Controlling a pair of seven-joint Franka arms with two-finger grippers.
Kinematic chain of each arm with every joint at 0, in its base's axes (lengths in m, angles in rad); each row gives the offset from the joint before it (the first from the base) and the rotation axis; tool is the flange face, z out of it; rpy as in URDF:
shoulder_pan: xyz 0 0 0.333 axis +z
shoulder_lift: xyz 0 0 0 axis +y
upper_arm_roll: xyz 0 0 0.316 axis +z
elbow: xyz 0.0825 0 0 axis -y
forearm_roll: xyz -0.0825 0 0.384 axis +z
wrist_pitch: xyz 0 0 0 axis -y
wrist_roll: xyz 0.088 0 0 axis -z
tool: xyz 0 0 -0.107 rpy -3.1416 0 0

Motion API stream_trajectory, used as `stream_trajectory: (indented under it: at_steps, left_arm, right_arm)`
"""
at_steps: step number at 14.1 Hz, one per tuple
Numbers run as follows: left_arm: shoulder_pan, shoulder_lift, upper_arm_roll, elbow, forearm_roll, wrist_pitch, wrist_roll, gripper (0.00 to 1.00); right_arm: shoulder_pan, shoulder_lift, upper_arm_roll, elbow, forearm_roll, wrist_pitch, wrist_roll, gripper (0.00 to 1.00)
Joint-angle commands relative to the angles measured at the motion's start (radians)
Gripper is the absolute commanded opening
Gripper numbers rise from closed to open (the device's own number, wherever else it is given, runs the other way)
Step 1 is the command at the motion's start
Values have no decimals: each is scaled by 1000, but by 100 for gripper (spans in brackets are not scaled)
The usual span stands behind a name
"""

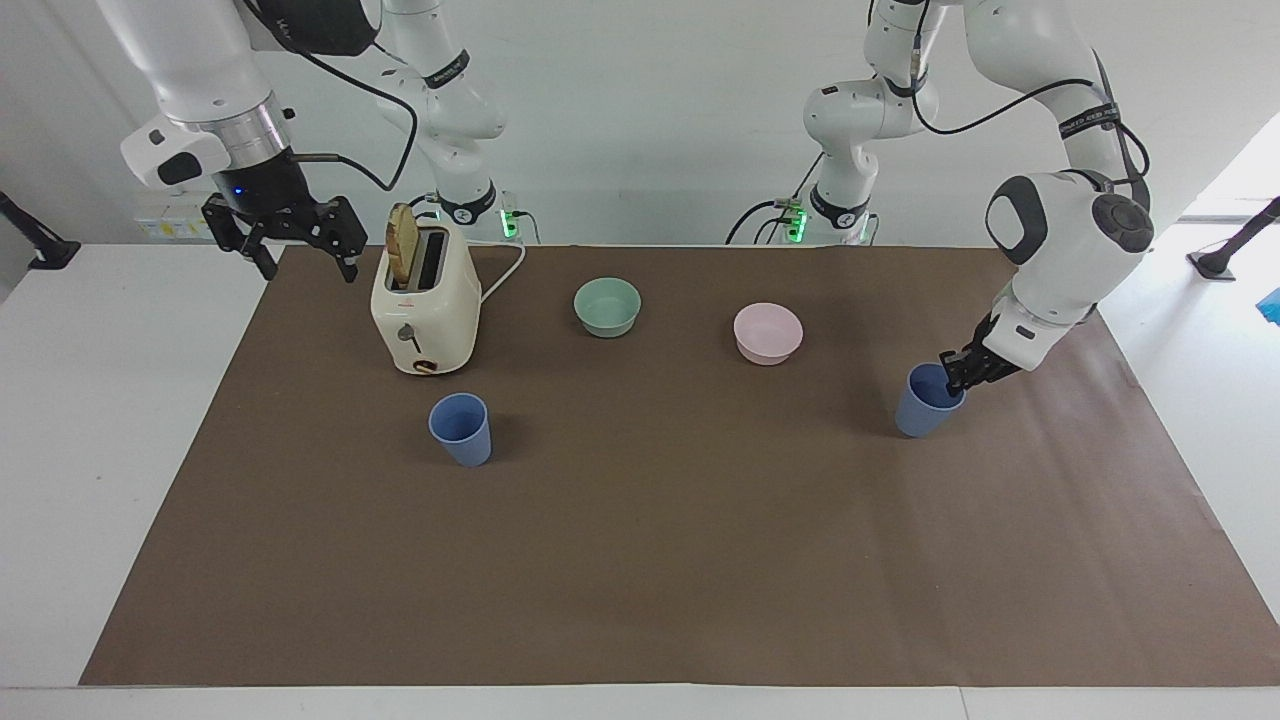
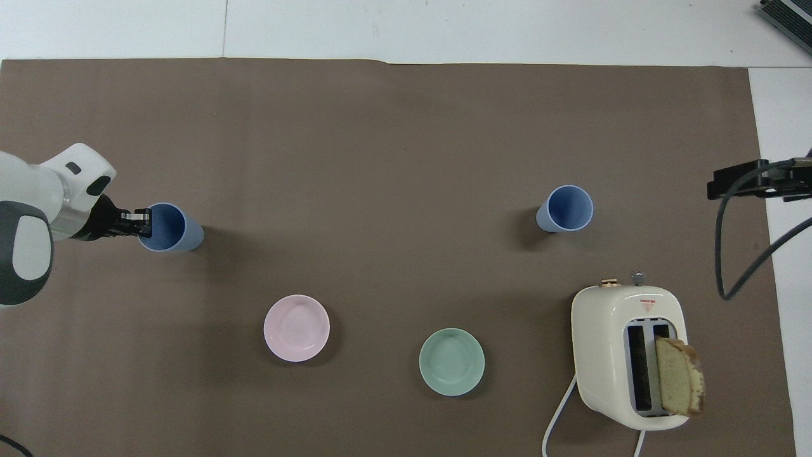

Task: Stack blue cups with both arms
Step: 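Carry the blue cup with the left gripper toward the table center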

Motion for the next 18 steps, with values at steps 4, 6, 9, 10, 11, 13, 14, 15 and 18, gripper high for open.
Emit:
stream_trajectory:
  at_steps: [4,6,9,10,11,13,14,15,18]
  left_arm:
    - [-138,-9,-1,122,-62,-101,-216,0]
    - [-240,-8,0,127,-56,-84,-354,0]
    - [-351,-5,0,138,-52,-53,-481,0]
    - [-380,1,0,142,-52,-50,-502,0]
    - [-417,12,0,148,-50,-27,-548,0]
    - [-474,49,0,156,-21,20,-622,0]
    - [-488,64,0,158,-18,28,-626,0]
    - [-495,70,-1,159,-18,45,-630,0]
    - [-537,116,-1,173,-13,90,-668,0]
  right_arm:
    - [-13,-24,4,-27,12,8,-15,100]
    - [-13,-24,4,-27,12,8,-15,100]
    - [-13,-24,4,-29,12,8,-15,100]
    - [-13,-24,4,-29,12,8,-15,100]
    - [-13,-24,4,-29,12,8,-15,100]
    - [-13,-26,4,-29,12,6,-15,100]
    - [-13,-26,4,-29,12,6,-15,100]
    - [-13,-24,4,-29,12,6,-15,100]
    - [-13,-26,4,-29,12,6,-15,100]
